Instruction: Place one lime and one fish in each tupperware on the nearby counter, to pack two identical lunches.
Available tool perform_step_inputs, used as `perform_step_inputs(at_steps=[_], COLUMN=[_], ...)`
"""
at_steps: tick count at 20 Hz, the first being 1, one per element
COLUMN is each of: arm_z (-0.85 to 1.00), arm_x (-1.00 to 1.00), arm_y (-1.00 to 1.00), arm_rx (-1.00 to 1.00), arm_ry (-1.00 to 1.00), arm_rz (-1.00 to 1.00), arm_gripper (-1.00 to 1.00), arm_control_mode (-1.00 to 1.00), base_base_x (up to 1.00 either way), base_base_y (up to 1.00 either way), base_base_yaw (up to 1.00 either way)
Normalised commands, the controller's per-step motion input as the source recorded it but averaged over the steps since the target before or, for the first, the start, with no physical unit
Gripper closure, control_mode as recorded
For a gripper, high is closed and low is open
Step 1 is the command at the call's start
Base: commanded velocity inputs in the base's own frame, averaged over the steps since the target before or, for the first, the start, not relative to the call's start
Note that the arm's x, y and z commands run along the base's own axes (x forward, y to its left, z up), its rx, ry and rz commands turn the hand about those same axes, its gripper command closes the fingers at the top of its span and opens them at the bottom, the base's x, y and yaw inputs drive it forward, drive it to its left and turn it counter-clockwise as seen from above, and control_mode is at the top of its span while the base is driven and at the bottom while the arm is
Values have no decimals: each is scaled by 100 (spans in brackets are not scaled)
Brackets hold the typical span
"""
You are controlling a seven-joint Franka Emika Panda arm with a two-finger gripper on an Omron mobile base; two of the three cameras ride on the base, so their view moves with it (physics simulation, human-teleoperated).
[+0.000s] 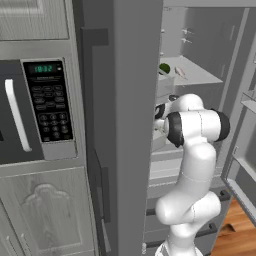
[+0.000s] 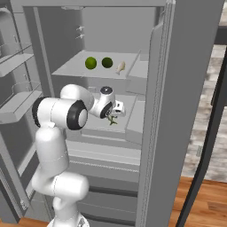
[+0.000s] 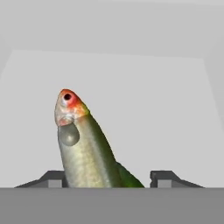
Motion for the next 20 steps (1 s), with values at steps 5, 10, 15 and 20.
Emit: perform_step_inputs(at_steps=[5,10,15,20], arm_z=[0,52,100,100], arm_x=[-44,-100,-100,-100], arm_y=[1,3,2,2], arm_rx=[-1,-1,1,5], arm_ry=[-5,-14,-16,-4], arm_rz=[0,0,-5,-10], arm_gripper=[100,100,100,100], arm_control_mode=[-100,-100,-100,-100], base_base_x=[0,0,0,0], base_base_y=[0,0,0,0], base_base_yaw=[0,0,0,0])
